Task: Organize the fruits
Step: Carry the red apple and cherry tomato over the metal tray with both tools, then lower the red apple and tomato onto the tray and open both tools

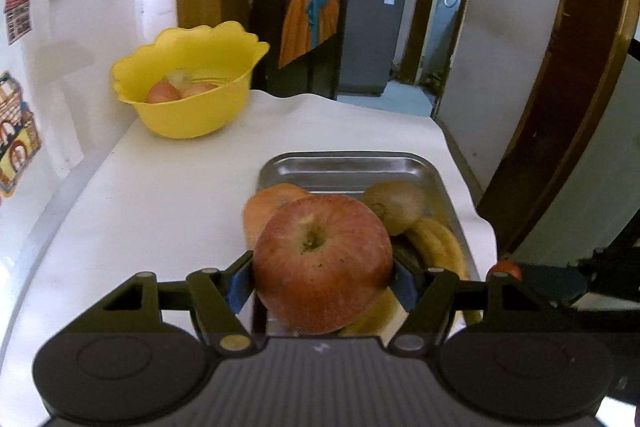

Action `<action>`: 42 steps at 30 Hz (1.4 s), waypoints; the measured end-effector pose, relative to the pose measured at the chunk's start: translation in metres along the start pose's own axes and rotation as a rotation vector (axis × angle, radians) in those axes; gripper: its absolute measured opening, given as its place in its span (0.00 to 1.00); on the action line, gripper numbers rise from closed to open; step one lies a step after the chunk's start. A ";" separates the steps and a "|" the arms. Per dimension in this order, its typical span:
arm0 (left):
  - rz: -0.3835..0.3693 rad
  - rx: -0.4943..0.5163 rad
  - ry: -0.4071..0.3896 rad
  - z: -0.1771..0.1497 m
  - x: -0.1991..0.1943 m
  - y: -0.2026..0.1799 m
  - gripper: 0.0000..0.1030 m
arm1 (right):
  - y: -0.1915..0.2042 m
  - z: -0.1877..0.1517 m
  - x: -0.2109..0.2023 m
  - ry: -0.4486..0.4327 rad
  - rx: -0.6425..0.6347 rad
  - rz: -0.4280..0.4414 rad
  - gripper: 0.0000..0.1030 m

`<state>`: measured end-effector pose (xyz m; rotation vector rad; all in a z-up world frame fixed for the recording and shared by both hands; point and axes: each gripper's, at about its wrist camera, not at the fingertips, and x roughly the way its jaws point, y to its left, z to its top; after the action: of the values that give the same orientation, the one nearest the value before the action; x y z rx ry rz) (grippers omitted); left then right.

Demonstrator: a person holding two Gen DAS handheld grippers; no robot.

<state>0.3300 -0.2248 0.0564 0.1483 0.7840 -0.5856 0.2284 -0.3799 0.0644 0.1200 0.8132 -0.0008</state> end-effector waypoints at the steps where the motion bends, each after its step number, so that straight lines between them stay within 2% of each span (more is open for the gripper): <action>1: -0.002 0.005 0.002 0.000 0.001 -0.004 0.70 | -0.002 -0.003 0.001 0.007 0.003 0.005 0.27; 13: -0.030 0.038 0.040 -0.005 0.019 -0.034 0.70 | -0.010 -0.026 0.015 0.097 -0.013 0.042 0.27; 22: -0.016 0.055 0.057 -0.003 0.029 -0.047 0.70 | -0.015 -0.026 0.020 0.100 -0.020 0.054 0.27; 42: 0.009 0.053 0.033 0.003 0.034 -0.054 0.71 | -0.020 -0.029 0.024 0.100 -0.010 0.075 0.29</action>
<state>0.3212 -0.2857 0.0392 0.2105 0.7994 -0.5973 0.2232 -0.3952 0.0249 0.1422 0.9080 0.0803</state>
